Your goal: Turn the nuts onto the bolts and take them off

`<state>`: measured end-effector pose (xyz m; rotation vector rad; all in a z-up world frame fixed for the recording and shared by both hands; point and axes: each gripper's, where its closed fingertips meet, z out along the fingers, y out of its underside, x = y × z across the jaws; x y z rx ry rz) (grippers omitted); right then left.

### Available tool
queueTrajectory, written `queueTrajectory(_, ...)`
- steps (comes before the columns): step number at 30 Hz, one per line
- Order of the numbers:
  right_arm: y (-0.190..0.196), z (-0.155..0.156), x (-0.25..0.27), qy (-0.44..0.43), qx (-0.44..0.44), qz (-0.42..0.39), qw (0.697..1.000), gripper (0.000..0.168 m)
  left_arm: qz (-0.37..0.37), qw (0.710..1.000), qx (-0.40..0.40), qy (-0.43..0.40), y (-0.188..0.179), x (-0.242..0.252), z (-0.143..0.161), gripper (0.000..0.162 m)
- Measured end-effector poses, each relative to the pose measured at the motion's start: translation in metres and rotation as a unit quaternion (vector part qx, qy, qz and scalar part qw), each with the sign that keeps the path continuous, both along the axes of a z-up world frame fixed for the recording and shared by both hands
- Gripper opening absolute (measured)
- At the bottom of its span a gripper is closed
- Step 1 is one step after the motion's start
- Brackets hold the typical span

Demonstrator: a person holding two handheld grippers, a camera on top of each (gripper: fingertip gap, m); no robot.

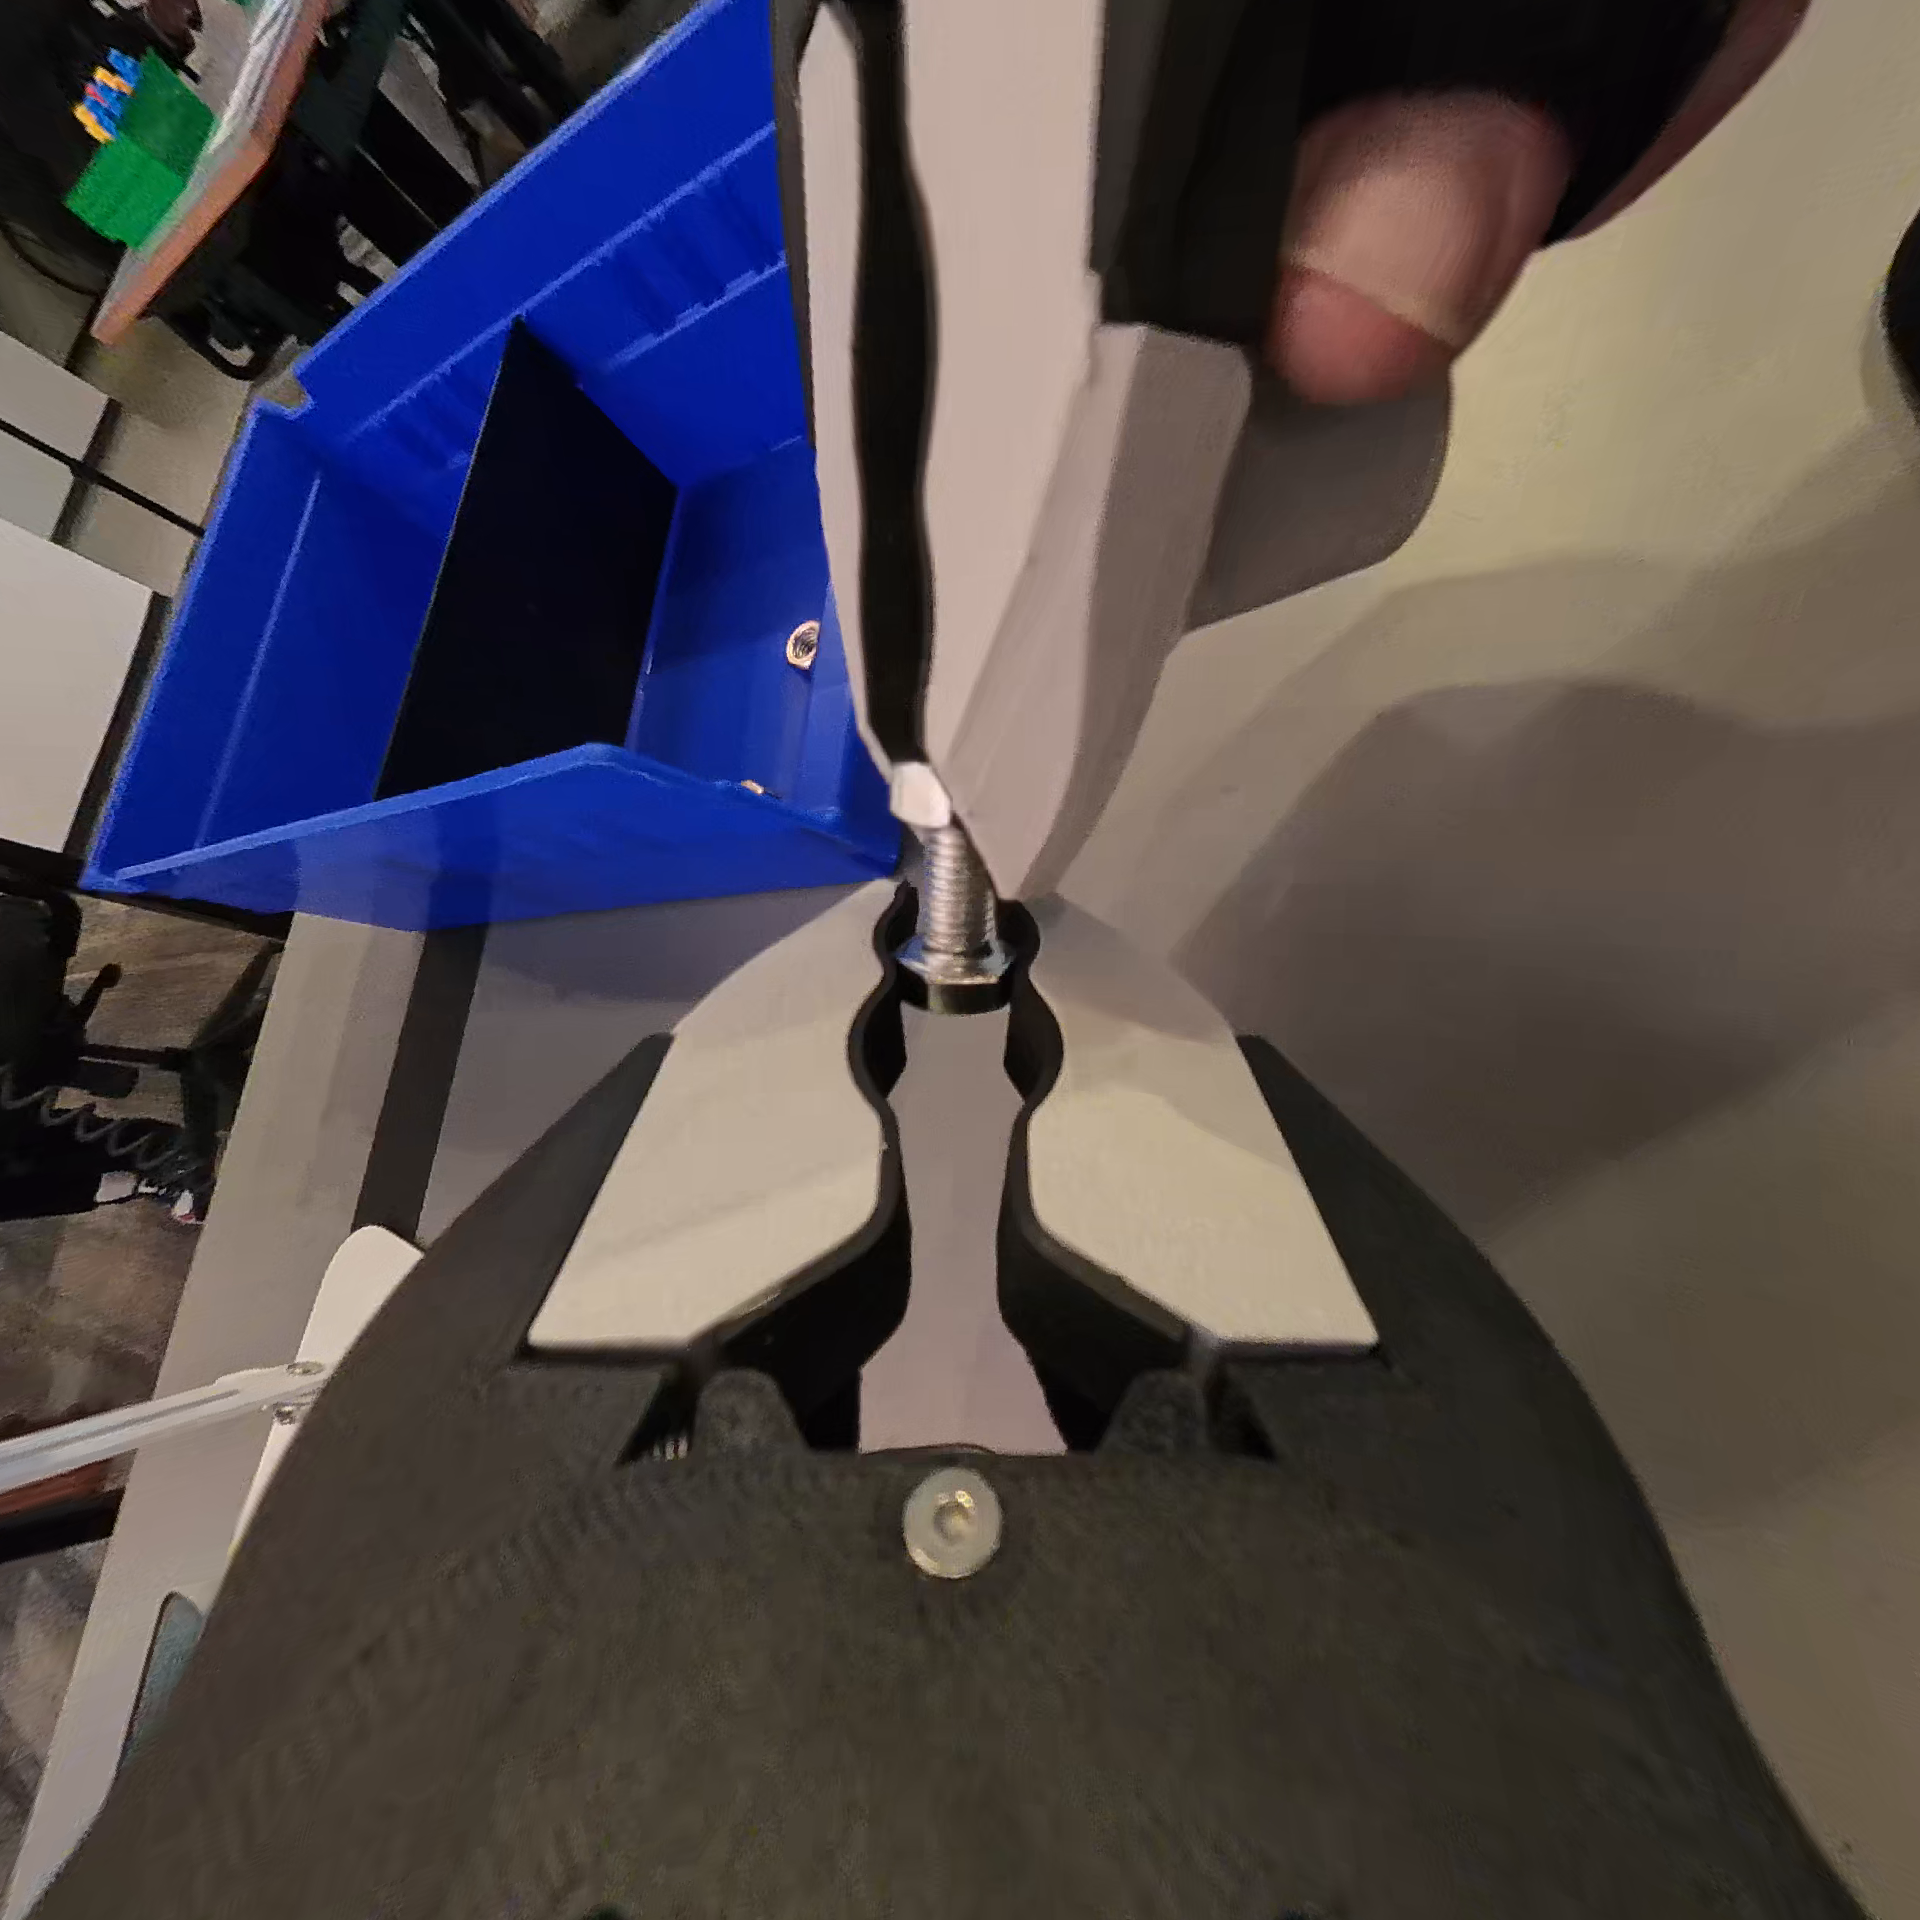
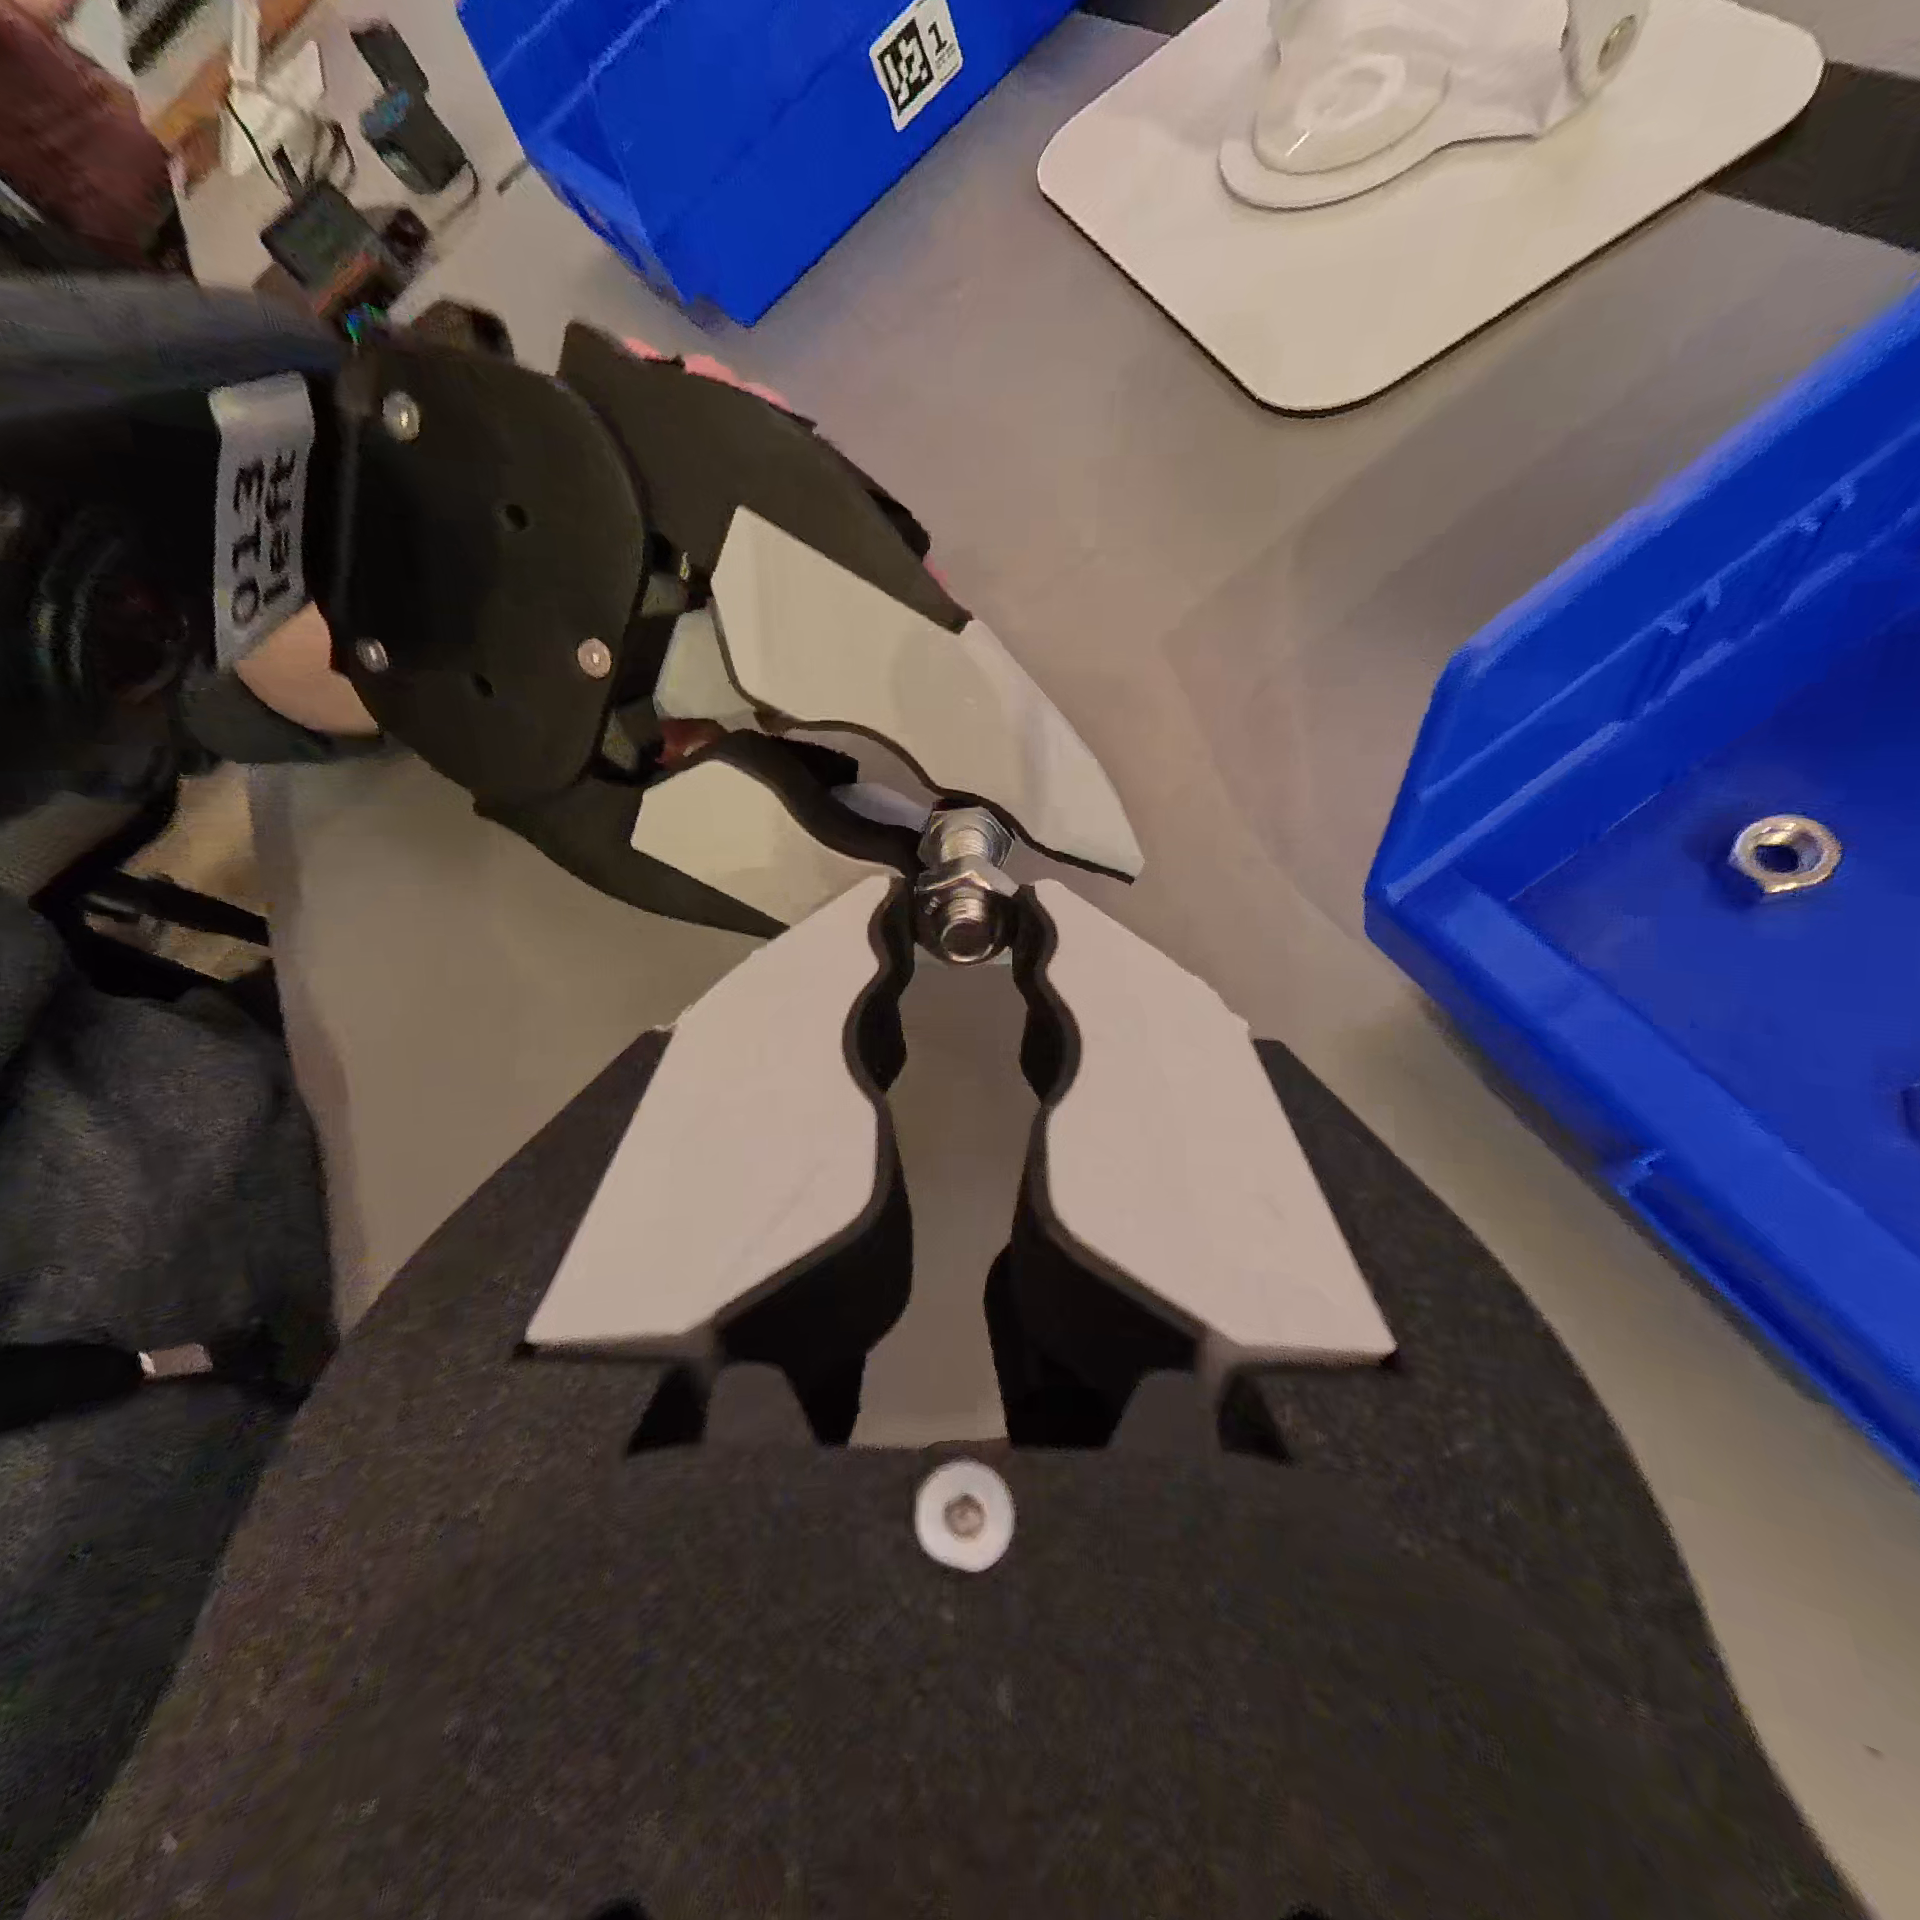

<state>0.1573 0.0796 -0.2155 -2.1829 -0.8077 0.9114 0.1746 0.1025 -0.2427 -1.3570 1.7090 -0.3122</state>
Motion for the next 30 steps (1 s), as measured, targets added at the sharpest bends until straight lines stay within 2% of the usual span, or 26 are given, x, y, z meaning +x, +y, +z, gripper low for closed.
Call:
queueTrajectory(2,-0.001,-0.001,0.000,-0.041,0.028,0.027,0.998,0.018,-0.009,1.000,-0.026,0.008,-0.003,-0.001,-0.002,0.015)
queueTrajectory(4,-0.004,0.001,-0.001,-0.099,0.092,0.080,0.988,0.018,-0.029,0.998,-0.059,0.003,-0.009,-0.001,-0.001,0.015)
queueTrajectory(7,-0.011,0.002,-0.003,-0.211,0.212,0.191,0.935,0.018,-0.091,0.983,-0.158,0.005,-0.027,-0.004,-0.001,0.014)
queueTrajectory(9,-0.018,0.000,-0.004,-0.287,0.291,0.273,0.871,0.018,-0.141,0.963,-0.230,0.019,-0.044,-0.010,-0.003,0.014)
queueTrajectory(10,-0.020,-0.001,-0.005,-0.330,0.342,0.313,0.822,0.018,-0.164,0.952,-0.258,0.018,-0.051,-0.012,-0.002,0.014)
queueTrajectory(12,-0.028,-0.002,-0.009,-0.396,0.430,0.391,0.711,0.018,-0.224,0.908,-0.353,0.031,-0.073,-0.020,-0.003,0.014)
queueTrajectory(13,-0.031,-0.002,-0.011,-0.420,0.454,0.416,0.667,0.018,-0.244,0.894,-0.375,0.029,-0.079,-0.023,-0.004,0.015)
queueTrajectory(15,-0.035,-0.002,-0.017,-0.446,0.486,0.448,0.604,0.018,-0.283,0.860,-0.424,0.032,-0.091,-0.030,-0.003,0.014)
queueTrajectory(17,-0.034,-0.001,-0.018,-0.457,0.496,0.460,0.578,0.018,-0.289,0.855,-0.430,0.029,-0.092,-0.031,-0.003,0.014)
queueTrajectory(19,-0.033,-0.001,-0.017,-0.454,0.490,0.457,0.588,0.018,-0.285,0.859,-0.425,0.026,-0.090,-0.030,-0.003,0.014)
queueTrajectory(21,-0.029,0.000,-0.016,-0.451,0.481,0.437,0.612,0.019,-0.278,0.863,-0.421,0.017,-0.086,-0.028,-0.001,0.014)
queueTrajectory(22,-0.026,0.002,-0.014,-0.452,0.471,0.419,0.631,0.034,-0.264,0.874,-0.408,0.013,-0.081,-0.026,-0.002,0.015)
queueTrajectory(23,-0.023,0.003,-0.013,-0.448,0.460,0.400,0.654,0.039,-0.251,0.883,-0.396,0.010,-0.076,-0.024,-0.002,0.014)
queueTrajectory(26,-0.018,0.014,-0.010,-0.399,0.412,0.331,0.749,0.043,-0.206,0.916,-0.344,-0.008,-0.058,-0.017,0.000,0.014)
queueTrajectory(30,-0.005,0.026,-0.002,-0.271,0.279,0.179,0.904,0.040,-0.128,0.954,-0.269,-0.047,-0.030,-0.007,0.006,0.015)
